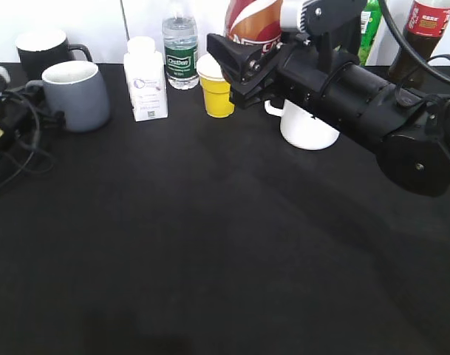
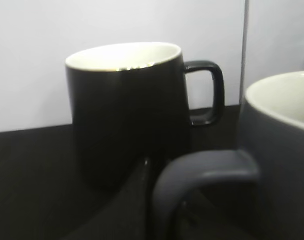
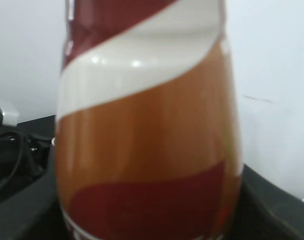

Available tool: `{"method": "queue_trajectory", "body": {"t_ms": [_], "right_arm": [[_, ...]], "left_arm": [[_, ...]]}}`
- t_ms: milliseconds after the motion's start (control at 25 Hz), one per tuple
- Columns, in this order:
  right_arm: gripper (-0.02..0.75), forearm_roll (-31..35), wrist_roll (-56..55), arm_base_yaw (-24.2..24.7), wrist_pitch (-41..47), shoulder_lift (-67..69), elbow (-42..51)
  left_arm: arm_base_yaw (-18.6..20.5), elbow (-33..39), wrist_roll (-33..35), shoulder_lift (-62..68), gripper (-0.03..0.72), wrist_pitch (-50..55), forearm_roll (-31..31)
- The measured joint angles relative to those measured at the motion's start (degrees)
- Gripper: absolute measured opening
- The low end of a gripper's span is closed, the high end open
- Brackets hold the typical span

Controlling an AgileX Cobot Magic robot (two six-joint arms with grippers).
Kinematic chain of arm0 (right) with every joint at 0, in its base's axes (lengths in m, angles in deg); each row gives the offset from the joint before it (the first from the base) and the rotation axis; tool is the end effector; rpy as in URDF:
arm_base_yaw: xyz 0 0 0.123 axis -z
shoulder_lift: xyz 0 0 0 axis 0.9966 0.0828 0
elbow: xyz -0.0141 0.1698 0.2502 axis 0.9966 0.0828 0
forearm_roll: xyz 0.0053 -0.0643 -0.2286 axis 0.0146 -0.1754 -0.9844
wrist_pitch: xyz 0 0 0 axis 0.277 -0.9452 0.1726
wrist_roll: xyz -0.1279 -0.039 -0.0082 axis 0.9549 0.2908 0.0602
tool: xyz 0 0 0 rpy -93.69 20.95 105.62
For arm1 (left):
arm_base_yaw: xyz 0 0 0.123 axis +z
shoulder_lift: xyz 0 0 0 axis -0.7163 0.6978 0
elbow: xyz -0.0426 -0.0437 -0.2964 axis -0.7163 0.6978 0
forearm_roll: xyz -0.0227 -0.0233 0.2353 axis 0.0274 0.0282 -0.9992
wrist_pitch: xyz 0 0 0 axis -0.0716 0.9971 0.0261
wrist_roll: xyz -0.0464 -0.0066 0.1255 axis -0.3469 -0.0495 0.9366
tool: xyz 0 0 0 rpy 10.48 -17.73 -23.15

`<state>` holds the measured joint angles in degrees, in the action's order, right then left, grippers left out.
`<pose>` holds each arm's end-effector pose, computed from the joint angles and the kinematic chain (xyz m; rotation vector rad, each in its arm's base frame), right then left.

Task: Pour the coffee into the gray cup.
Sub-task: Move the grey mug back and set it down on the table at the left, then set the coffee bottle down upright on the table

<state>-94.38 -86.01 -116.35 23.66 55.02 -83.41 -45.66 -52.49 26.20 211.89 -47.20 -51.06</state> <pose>0.3274 0.2346 0.2545 -0.5899 1.3315 0.6043 0.4541 -0.0192 0.1302 0.1804 1.5860 -0.0544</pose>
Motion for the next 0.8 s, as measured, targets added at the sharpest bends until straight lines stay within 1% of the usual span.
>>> {"method": "queue_trajectory", "body": {"t_ms": [120, 160, 280, 360, 440, 520, 680, 760, 800], "right_arm": [[0.533, 0.6, 0.0, 0.0, 0.0, 0.0, 0.0], [0.533, 0.8, 0.0, 0.0, 0.0, 0.0, 0.0], [0.533, 0.9, 0.0, 0.0, 0.0, 0.0, 0.0], [0.533, 1.0, 0.0, 0.0, 0.0, 0.0, 0.0], [0.533, 1.0, 0.0, 0.0, 0.0, 0.0, 0.0], [0.533, 1.0, 0.0, 0.0, 0.0, 0.0, 0.0], [0.533, 1.7, 0.0, 0.0, 1.0, -1.7, 0.0], [0.533, 6.3, 0.8, 0.5, 8.5, -5.6, 0.0], [0.533, 7.6, 2.8, 1.8, 12.4, -7.3, 0.0]], "left_arm": [[0.0, -1.0, 0.2, 0.8, 0.057, -0.6, -2.1], [0.0, -1.1, 0.3, 0.8, 0.070, -1.1, -2.5], [0.0, -0.9, 0.3, 0.8, 0.146, -1.8, -2.7], [0.0, 1.0, 0.2, 0.7, 0.188, -3.1, -2.3], [0.0, 4.3, 0.2, 0.0, 0.223, -3.6, -1.9], [0.0, 8.5, 0.2, -3.0, 0.237, -3.5, -1.5], [0.0, 21.4, 0.2, -15.3, 0.240, -3.4, -0.3], [-0.9, 25.2, 0.2, -23.3, 0.240, -1.6, 0.0], [-2.3, 26.3, 0.2, -26.9, 0.240, 0.8, 0.0]]}}
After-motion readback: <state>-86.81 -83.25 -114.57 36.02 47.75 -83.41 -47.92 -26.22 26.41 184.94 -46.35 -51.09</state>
